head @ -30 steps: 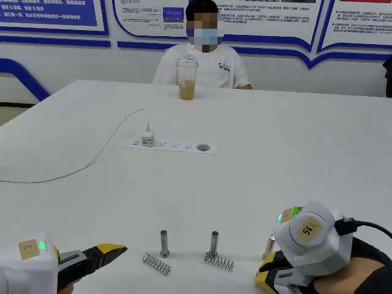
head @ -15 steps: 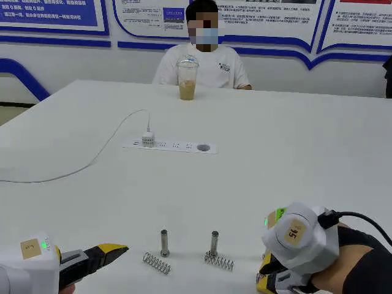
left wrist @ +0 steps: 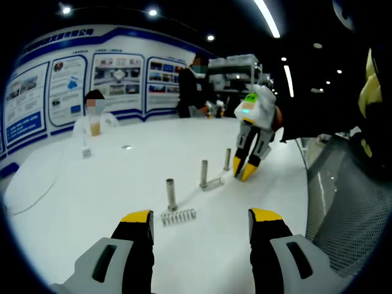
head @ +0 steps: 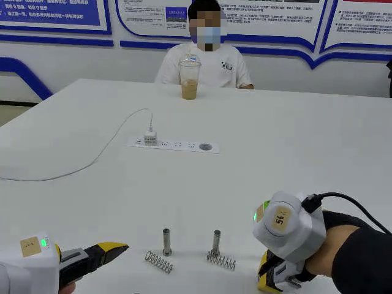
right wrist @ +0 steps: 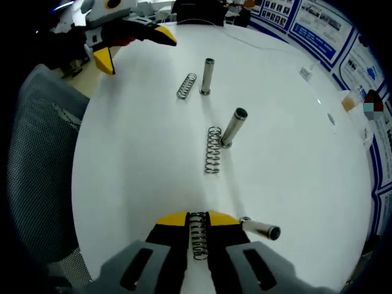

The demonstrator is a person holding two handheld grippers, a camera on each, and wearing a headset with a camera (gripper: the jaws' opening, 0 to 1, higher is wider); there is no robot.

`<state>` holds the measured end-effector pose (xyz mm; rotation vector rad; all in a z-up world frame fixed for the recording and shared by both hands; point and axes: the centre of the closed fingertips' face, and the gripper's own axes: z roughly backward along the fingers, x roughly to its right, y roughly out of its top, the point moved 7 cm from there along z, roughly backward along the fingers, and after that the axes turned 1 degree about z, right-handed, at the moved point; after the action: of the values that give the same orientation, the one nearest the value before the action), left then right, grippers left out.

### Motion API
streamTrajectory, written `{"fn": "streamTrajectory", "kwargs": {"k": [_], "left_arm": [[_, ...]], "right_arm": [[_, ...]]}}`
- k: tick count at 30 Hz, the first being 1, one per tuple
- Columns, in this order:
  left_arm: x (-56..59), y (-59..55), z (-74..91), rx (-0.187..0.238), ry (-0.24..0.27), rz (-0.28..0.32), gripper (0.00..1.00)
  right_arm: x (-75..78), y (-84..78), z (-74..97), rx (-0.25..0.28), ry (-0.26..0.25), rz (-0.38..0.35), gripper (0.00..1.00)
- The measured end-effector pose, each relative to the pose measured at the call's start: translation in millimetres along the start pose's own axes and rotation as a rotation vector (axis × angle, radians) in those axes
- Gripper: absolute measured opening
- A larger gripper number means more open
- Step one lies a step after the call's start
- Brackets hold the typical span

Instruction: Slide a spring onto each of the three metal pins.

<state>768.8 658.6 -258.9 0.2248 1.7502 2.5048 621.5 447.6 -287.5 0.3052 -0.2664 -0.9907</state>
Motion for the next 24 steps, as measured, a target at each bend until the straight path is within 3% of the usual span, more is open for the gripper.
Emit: {"fn": "streamTrajectory", "kwargs": {"k": [3,12,24], "left_arm": [[-0.1,-0.1,0.2,-0.002,0.001,-0.002,0.64],[0.9,0.9,-1.6,-0.005,-0.003,-0.007,0.64],[1.4,3.2,-1.8,-0.005,-0.005,-0.013,0.64]], "right_arm": [[0.4,-0.4,3.4,0.032,-0.027,-0.008,0.12],[2.6,2.9,27.2,0.196,-0.067,-0.110,0.12],[7.7,-9.1,45.8,0.332,-0.126,-0.245,0.12]]}}
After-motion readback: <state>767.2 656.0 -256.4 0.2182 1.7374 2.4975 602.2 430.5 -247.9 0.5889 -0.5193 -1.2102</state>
